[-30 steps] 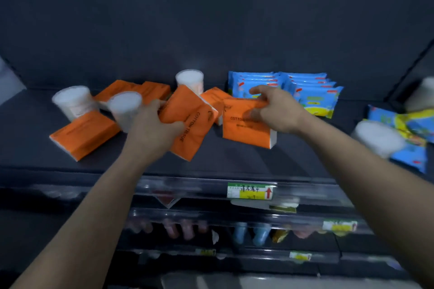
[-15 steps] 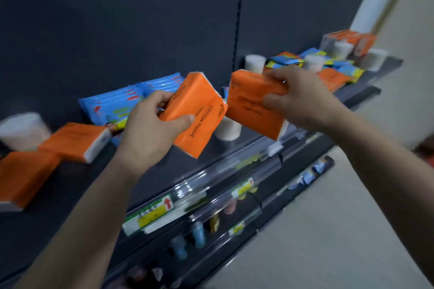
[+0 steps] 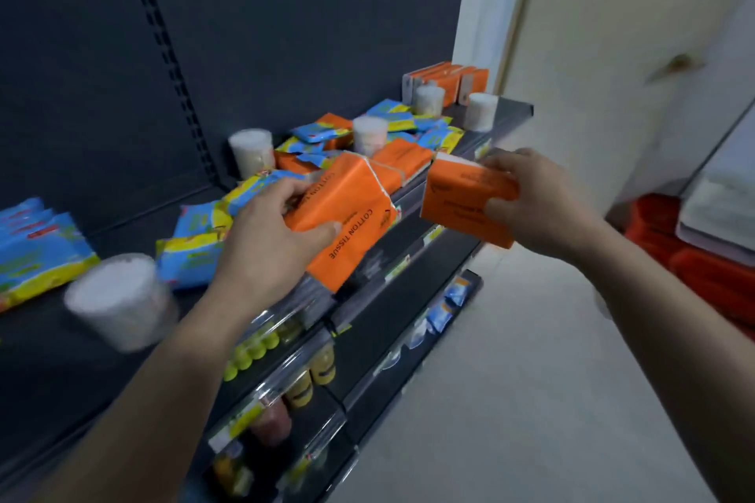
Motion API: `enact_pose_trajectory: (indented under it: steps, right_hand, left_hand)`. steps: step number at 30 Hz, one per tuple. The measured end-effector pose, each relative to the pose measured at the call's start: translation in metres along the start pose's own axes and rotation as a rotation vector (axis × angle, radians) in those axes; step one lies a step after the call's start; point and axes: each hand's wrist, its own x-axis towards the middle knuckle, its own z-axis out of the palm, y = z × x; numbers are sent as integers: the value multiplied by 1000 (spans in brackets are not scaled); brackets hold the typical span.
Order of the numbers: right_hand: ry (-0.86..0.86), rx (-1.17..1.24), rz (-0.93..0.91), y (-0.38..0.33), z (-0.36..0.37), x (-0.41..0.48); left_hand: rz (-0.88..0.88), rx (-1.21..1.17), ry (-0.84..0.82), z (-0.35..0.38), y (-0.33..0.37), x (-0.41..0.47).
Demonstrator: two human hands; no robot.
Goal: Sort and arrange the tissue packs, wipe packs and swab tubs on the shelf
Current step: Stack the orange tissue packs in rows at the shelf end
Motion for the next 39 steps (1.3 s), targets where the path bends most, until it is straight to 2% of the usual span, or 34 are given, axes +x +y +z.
enact_pose_trajectory:
  steps: [6,14,28,34,39]
  right_hand:
    - [-14,37,12,75,-8,41]
    - [-19,5,-7,120,1,121]
    - [34,29,163,234,-19,261]
    - [41,54,61,290,-13,333]
    - [-38,86,-73,329,-17,397]
  left_hand:
    - [22,-1,-44,63,28,41]
    - [27,27,-30,118,33,126]
    - [69,-62,-159,250,70,290]
    - [-4,-66,-97,302,84,339]
    - [-70,-46,67,338,101,363]
